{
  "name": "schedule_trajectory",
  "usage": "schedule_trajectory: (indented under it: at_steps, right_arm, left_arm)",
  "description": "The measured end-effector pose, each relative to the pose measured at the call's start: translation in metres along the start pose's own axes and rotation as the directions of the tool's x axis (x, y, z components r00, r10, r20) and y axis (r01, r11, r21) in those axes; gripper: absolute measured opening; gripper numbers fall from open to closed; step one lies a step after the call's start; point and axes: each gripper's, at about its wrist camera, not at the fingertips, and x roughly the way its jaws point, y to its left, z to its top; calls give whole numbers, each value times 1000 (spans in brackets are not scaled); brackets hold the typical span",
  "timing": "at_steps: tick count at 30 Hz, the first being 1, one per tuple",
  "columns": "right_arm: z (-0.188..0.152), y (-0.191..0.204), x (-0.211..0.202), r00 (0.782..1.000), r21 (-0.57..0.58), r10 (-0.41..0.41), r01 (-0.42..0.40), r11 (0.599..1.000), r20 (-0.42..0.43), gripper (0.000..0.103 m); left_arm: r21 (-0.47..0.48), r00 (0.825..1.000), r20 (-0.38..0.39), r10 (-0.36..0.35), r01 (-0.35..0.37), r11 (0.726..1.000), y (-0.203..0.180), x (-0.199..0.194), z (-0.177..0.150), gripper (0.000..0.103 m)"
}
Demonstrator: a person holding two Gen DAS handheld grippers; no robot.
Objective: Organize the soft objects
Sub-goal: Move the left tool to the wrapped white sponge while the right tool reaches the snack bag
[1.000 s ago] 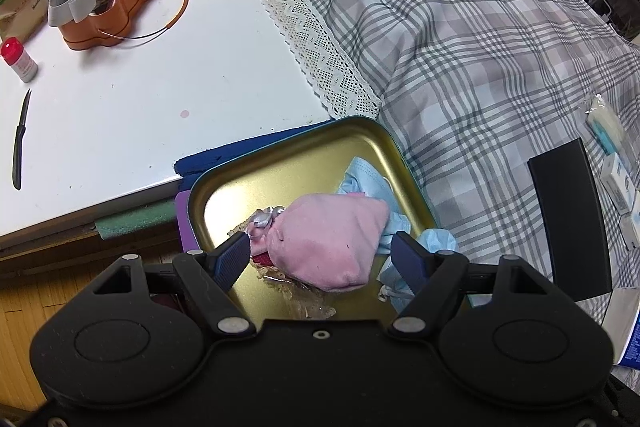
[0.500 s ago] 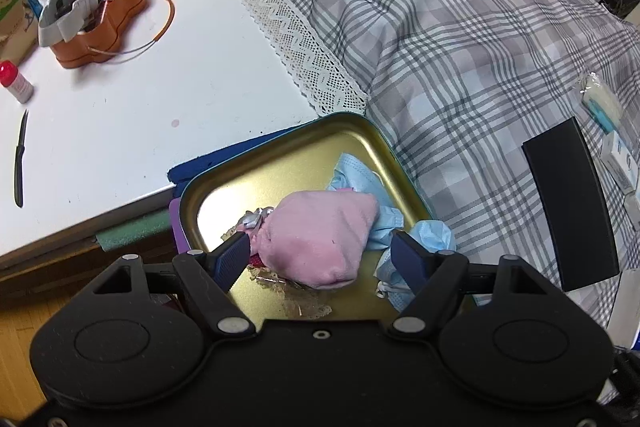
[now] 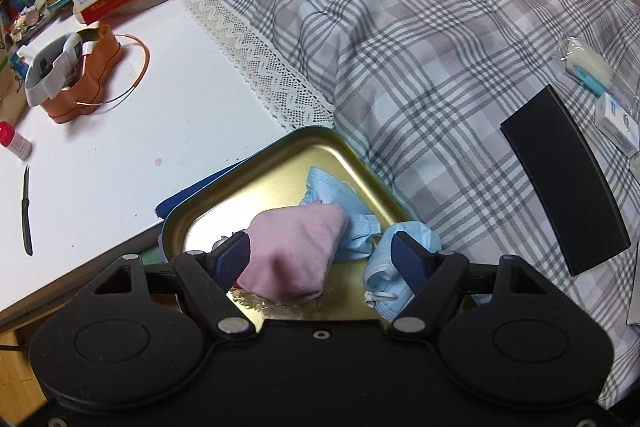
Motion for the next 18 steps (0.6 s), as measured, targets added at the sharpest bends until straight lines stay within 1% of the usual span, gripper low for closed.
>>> schedule_trajectory:
  at_steps: [4, 8, 10, 11, 12, 13, 14, 16, 18]
  right_arm:
    - [19, -46, 8, 994, 113, -107, 104, 988, 25, 74]
    - [40, -89, 20, 976, 226, -217, 207, 952, 20, 74]
    - [49, -107, 25, 969, 281, -247, 234, 931, 13, 74]
    - [54, -114, 27, 966, 302, -259, 245, 921, 9, 76]
    - [60, -120, 30, 963, 320, -271, 255, 912, 5, 79]
    - [65, -125, 33, 959, 336, -282, 264, 904, 6, 85]
    - [70, -129, 34, 956, 348, -294, 272, 897, 11, 88]
    - [83, -135, 39, 947, 358, -322, 297, 885, 12, 88]
    - [93, -141, 44, 943, 369, -333, 305, 878, 12, 89]
  left_arm:
    - [18, 1000, 13, 4, -4, 1000, -9, 0, 3, 73]
    - [53, 1000, 7, 4, -4, 999, -26, 0, 6, 73]
    - [71, 1000, 4, -6, 6, 997, -36, -2, 10, 73]
    - [79, 1000, 1, -12, 12, 997, -42, -4, 12, 73]
    - [87, 1000, -2, -17, 17, 996, -48, -6, 15, 73]
    - [94, 1000, -5, -22, 22, 995, -55, -8, 18, 73]
    - [104, 999, -4, -32, 32, 994, -62, -12, 22, 73]
    - [122, 999, -3, -51, 51, 991, -79, -21, 33, 73]
    - [147, 998, 7, -69, 67, 987, -100, -31, 46, 73]
